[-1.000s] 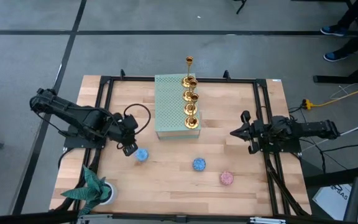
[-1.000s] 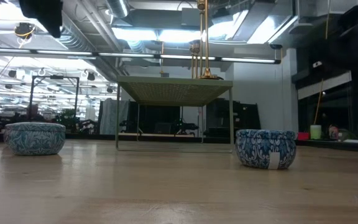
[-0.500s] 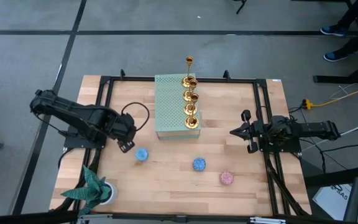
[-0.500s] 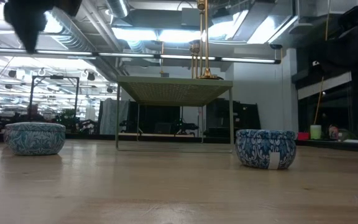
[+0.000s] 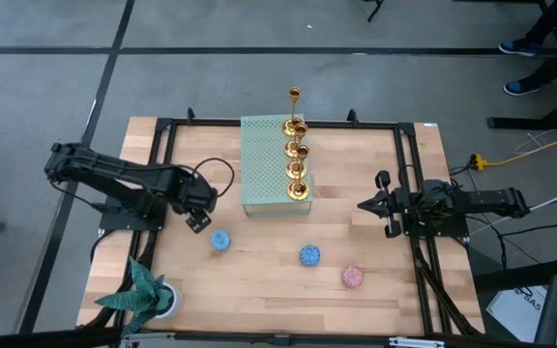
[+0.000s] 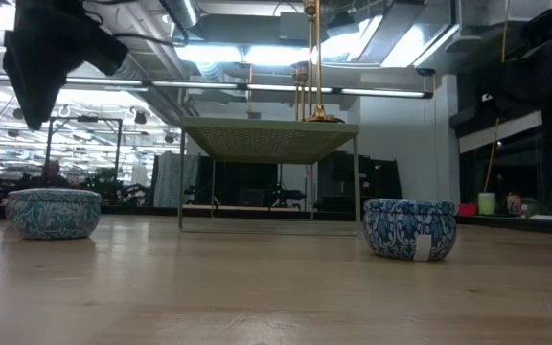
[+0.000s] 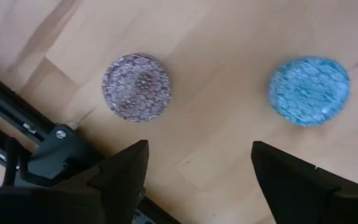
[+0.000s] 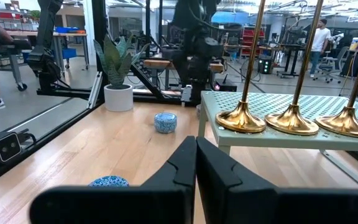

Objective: Pick & Place candle stick holders
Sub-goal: Put the red scented candle on the shelf

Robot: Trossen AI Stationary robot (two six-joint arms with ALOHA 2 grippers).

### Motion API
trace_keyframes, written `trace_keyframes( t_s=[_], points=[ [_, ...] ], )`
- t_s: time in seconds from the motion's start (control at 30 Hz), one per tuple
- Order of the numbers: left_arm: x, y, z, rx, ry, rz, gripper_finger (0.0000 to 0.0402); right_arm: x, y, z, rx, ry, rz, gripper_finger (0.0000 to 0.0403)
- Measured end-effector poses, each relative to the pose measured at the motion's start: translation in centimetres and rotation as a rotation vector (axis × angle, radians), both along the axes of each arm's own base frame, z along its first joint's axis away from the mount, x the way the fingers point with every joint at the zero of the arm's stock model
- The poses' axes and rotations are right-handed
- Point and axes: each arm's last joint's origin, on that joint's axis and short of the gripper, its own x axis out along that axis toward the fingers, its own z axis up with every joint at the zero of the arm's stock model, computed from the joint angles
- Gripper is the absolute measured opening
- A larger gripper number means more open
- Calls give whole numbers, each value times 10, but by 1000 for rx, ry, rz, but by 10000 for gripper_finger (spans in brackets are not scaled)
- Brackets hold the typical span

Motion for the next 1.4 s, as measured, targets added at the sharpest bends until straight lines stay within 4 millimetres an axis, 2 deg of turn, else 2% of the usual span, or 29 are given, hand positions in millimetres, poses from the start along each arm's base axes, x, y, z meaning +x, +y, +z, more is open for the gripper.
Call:
trace_keyframes(
  t_s=[0.2,0.5,0.73,1.13,1.3,1.4],
  points=[
    [-3,12,-12,-1,40,23,322,0,0,0,0,0,0,14],
    [-9,27,-51,-11,66,49,355,0,0,0,0,0,0,14],
    [-16,39,-64,3,96,45,357,0,0,0,0,-1,0,14],
    [-18,53,-90,-12,17,89,357,0,0,0,0,-1,0,14],
    [-19,54,-91,-5,15,92,354,0,0,0,0,-1,0,14],
    [-19,54,-91,-5,15,90,337,0,0,0,0,-1,0,14]
  ],
)
